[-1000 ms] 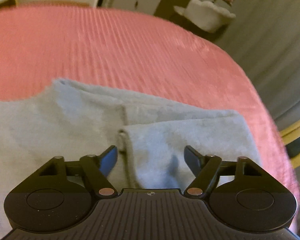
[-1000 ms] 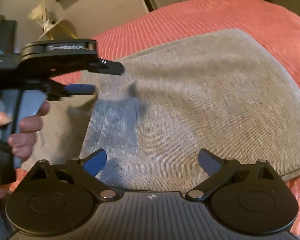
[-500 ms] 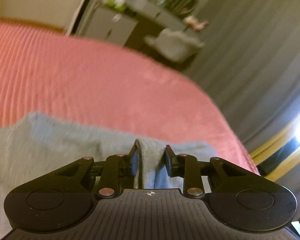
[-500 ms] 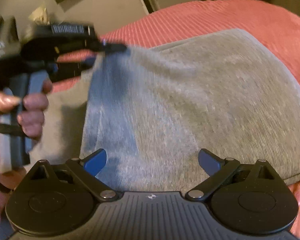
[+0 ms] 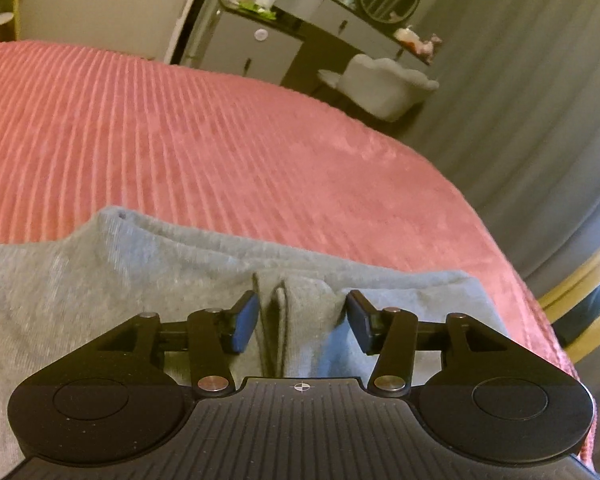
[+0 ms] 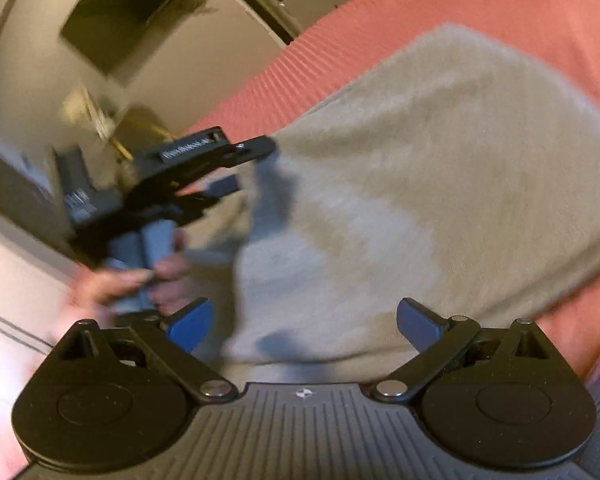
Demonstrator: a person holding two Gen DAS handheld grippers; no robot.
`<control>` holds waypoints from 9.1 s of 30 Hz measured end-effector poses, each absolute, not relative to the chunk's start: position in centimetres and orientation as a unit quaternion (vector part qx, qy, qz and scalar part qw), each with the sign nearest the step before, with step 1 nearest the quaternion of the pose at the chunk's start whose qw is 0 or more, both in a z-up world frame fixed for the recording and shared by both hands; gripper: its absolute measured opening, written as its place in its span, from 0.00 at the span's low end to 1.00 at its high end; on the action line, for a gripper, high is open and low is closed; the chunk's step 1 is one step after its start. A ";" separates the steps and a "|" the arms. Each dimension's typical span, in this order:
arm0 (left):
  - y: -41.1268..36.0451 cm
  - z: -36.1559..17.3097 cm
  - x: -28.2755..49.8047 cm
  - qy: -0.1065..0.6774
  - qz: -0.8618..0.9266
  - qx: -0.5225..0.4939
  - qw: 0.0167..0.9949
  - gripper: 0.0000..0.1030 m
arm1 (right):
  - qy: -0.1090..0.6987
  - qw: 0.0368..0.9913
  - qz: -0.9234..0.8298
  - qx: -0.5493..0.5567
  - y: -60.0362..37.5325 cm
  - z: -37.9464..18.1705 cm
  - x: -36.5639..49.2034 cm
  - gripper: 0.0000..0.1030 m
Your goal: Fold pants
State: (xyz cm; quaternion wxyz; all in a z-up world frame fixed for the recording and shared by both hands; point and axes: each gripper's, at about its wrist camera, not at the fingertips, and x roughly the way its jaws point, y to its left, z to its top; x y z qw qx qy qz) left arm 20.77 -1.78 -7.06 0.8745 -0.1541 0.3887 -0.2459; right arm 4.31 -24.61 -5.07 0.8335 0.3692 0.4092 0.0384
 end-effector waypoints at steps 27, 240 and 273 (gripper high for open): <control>5.9 -2.5 16.8 0.365 -0.121 -0.169 0.908 0.48 | 0.477 0.801 0.002 0.362 -22.6 -7.7 6.2 0.06; 0.1 -5.0 9.9 0.502 -0.062 -0.060 0.861 0.97 | 0.418 0.874 -0.023 0.246 -32.7 -6.1 5.2 0.95; 1.6 -9.3 18.8 0.548 -0.274 -0.167 0.773 1.00 | 0.425 0.785 0.169 0.418 -41.1 -10.5 8.3 0.96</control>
